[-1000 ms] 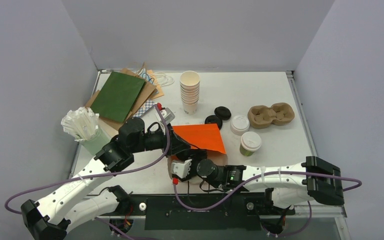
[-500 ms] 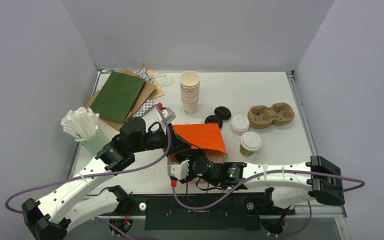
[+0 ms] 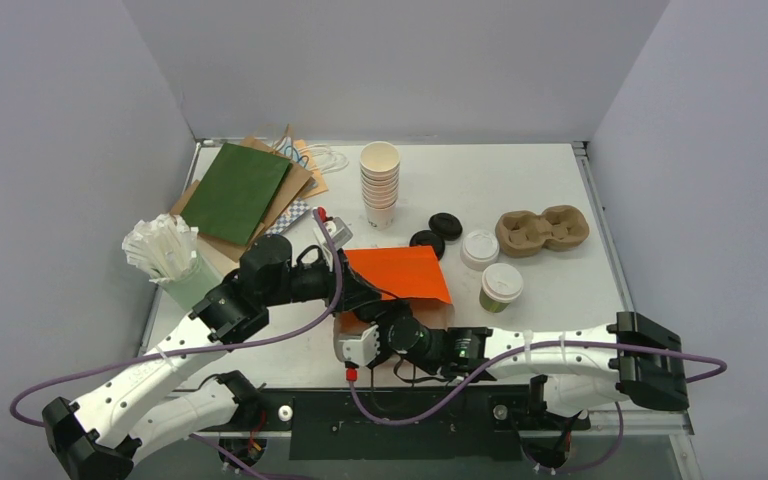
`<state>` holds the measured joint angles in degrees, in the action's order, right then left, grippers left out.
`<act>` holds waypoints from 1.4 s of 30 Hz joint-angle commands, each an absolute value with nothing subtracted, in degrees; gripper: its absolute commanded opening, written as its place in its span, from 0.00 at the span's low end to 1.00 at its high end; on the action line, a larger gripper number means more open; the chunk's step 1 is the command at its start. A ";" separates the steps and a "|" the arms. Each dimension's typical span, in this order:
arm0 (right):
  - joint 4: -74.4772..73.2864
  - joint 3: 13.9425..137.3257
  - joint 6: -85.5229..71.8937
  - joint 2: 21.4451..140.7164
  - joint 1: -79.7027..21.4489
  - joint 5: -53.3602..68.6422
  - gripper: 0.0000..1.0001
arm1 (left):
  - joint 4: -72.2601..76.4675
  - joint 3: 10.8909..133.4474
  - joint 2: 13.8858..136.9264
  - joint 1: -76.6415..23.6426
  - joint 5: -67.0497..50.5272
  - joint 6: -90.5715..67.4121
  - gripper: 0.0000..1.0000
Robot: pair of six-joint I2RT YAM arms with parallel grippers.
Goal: Pack the takeout coffee
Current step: Place the coffee cup on the cup tray.
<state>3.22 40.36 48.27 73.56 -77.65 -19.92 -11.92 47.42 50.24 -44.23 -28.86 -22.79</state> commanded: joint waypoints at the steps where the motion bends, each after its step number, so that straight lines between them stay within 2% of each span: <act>1: 5.18 41.30 50.52 73.93 -76.97 -20.56 0.39 | -11.45 50.09 48.95 -44.64 -29.71 -22.32 0.00; 19: 6.27 42.55 51.92 76.40 -72.51 -16.81 0.34 | -12.62 50.44 48.03 -44.65 -31.12 -21.82 0.00; 26: 9.47 42.14 49.86 73.86 -70.24 -9.00 0.34 | -13.06 51.08 47.99 -44.67 -29.49 -21.61 0.00; 42: 11.42 39.46 46.58 69.10 -70.71 -6.67 0.35 | -16.43 51.88 48.45 -44.68 -27.90 -18.81 0.00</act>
<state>6.81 39.59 48.34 71.96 -71.22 -6.35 -15.05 49.56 48.07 -44.23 -26.81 -19.68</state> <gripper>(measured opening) 0.684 0.022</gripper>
